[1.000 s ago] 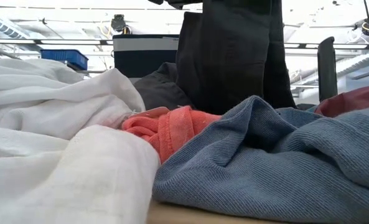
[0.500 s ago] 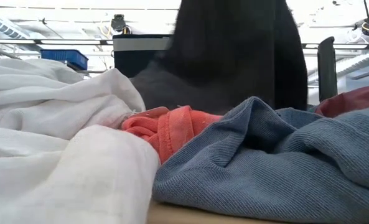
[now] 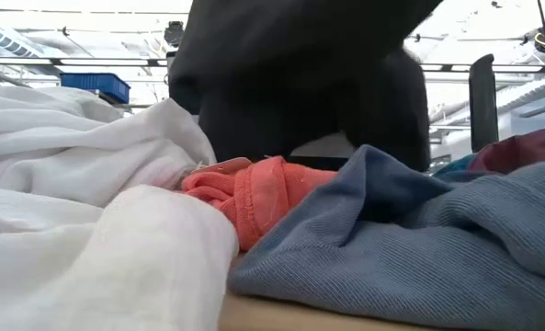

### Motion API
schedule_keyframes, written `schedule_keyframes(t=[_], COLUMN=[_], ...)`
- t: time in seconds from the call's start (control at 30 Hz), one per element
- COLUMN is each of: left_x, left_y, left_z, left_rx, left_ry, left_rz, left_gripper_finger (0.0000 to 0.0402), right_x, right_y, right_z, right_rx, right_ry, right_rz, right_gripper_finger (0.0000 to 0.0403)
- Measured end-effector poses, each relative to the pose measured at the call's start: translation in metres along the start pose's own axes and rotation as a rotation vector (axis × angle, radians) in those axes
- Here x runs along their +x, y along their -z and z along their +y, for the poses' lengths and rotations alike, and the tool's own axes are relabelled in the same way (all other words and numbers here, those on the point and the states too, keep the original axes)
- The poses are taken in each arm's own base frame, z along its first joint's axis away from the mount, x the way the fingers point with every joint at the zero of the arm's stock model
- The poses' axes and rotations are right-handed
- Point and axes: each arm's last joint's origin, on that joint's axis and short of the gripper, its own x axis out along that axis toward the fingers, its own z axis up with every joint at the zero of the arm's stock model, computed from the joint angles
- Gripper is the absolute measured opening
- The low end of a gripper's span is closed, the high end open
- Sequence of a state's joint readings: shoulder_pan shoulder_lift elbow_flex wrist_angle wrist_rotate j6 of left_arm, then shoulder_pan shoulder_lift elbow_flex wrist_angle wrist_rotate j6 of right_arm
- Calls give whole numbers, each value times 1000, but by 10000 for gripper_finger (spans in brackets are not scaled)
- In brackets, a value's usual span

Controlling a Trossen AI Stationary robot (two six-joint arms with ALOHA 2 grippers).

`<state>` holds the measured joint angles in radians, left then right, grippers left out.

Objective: Sort clothes
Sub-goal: Put the gray shorts into the blue laundry organizer

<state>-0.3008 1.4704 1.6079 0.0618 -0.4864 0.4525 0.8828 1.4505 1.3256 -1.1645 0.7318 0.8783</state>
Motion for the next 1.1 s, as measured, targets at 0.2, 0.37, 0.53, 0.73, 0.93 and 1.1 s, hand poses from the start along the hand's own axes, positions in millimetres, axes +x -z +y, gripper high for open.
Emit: schedule_keyframes(t=[0.2,0.37,0.53,0.73,0.93,1.1], left_x=[-3,-4,-4,-4,-3,-3], left_y=[-19,-23,-23,-22,-16,-11], left_z=[14,16,16,16,14,13], left_rx=[-25,-32,-30,-27,8,33], left_ry=[-68,-73,-72,-70,-45,-27], left_rz=[-19,-30,-27,-22,35,77], left_gripper_finger=[15,15,15,15,14,14], right_x=[22,34,39,58,68,64], right_y=[29,39,30,9,-13,-20], right_z=[16,32,30,13,14,17], right_rx=[-49,-232,-158,365,450,451], right_ry=[-93,-130,-68,-63,-228,-251], right_rz=[-21,-77,-136,-105,-110,-190], right_gripper_finger=[201,205,239,306,375,398])
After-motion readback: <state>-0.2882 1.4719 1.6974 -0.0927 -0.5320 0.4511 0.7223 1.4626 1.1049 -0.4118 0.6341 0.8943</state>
